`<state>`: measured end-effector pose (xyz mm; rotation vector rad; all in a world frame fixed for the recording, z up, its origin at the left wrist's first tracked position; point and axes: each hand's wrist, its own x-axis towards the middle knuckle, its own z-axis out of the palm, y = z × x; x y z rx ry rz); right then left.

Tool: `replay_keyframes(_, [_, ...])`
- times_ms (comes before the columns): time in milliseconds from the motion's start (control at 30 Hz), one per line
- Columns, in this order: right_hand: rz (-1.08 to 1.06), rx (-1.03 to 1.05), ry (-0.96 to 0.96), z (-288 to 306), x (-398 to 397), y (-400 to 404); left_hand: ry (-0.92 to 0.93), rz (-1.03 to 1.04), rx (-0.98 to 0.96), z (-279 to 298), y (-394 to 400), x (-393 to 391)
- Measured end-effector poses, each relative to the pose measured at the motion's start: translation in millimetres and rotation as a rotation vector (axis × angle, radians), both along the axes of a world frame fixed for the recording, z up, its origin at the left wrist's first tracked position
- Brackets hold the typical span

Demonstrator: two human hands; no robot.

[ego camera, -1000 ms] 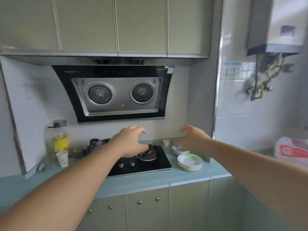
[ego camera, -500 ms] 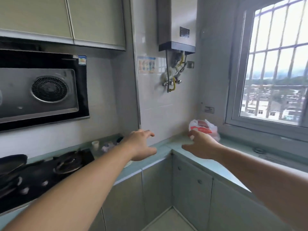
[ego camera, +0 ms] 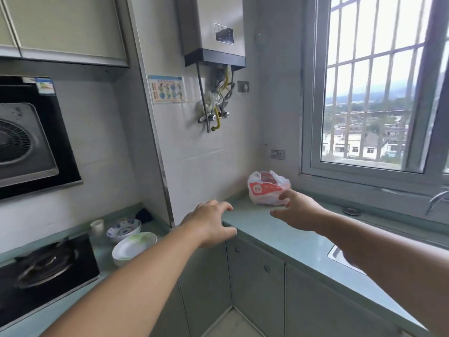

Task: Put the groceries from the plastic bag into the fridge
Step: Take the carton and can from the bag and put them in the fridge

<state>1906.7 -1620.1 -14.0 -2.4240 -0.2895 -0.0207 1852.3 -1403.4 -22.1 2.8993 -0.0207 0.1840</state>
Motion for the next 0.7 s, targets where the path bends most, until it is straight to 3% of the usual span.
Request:
replay_keyframes(333, [-0.022,0.012,0.019,-6.5,82.6,9.1,0.012,-0.011,-0.021,-4.7,16.1,98.0])
replay_keyframes(700, [-0.19,-0.035,0.0,-4.2,253.6,68.1,0.019,-0.094,-0.074,-11.9,85.2,291.2])
